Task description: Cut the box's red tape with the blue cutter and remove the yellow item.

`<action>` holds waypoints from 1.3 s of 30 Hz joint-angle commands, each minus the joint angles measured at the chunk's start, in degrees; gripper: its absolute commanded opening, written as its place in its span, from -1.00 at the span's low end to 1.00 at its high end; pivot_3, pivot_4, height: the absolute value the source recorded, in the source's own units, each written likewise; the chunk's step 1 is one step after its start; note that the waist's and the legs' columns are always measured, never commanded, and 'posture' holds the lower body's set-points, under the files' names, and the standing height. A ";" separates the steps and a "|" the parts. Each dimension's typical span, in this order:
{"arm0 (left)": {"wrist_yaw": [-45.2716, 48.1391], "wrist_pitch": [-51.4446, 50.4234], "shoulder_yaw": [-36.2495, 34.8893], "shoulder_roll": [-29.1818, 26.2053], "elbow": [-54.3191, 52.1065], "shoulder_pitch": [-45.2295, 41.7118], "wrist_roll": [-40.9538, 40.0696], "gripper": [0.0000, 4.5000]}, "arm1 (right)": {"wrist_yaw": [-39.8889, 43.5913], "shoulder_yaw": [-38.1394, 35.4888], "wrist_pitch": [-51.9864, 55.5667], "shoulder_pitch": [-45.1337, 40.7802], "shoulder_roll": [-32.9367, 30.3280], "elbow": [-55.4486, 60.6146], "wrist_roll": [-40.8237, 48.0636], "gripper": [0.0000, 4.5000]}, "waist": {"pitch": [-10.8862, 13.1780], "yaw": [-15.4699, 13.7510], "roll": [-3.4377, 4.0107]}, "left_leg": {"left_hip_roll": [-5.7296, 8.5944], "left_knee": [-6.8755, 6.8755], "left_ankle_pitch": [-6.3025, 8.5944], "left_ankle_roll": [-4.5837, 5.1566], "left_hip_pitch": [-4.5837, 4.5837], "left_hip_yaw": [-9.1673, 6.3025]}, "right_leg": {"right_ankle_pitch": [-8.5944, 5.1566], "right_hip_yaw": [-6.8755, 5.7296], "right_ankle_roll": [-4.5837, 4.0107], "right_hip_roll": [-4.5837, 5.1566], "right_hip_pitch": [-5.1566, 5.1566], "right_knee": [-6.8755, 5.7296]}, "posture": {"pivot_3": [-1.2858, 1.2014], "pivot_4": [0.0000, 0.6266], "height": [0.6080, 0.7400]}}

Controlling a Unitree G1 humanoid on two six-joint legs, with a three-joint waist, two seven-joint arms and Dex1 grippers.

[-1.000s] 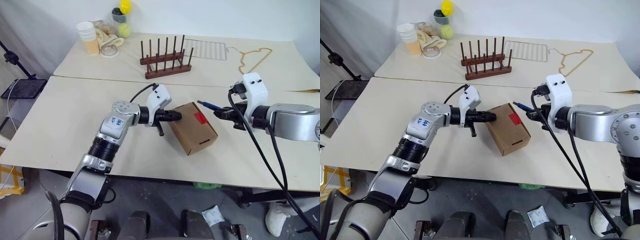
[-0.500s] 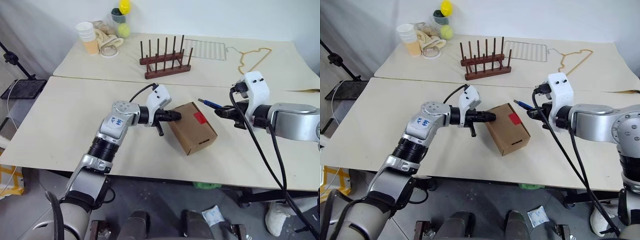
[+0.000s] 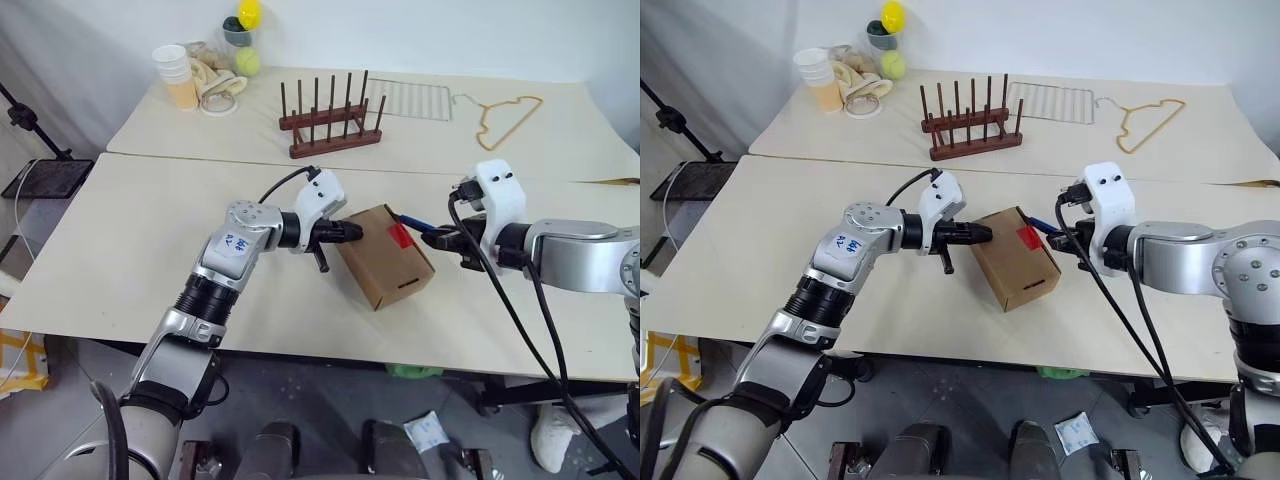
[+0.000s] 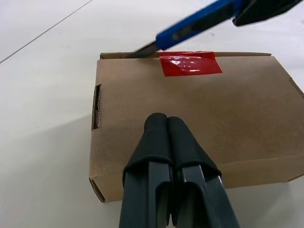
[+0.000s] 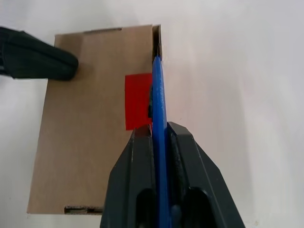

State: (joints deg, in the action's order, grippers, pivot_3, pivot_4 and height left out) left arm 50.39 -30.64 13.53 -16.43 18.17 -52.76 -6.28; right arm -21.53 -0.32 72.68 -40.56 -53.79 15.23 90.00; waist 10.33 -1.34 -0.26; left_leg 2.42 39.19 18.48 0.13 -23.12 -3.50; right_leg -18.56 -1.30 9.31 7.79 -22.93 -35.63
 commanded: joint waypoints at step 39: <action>-1.91 -2.50 5.26 0.12 -0.44 3.00 3.94 -1.00 | 0.96 5.01 -3.84 7.15 -20.25 4.04 23.00 -0.96 | -0.09 -0.22 0.01 | -0.03 0.01 0.01 0.02 0.27 -0.03 | 0.00 -0.01 0.00 0.02 0.37 0.11 | 0.03 -0.52 1.00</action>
State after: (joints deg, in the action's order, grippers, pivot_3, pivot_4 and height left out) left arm 48.12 -30.80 15.80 -16.34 15.71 -51.66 -4.17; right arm -22.74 5.77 68.68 -33.99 -72.81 16.54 111.52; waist 10.25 -1.56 -0.25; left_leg 2.40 39.20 18.49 0.16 -22.83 -3.52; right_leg -18.56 -1.30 9.31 7.81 -22.55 -35.51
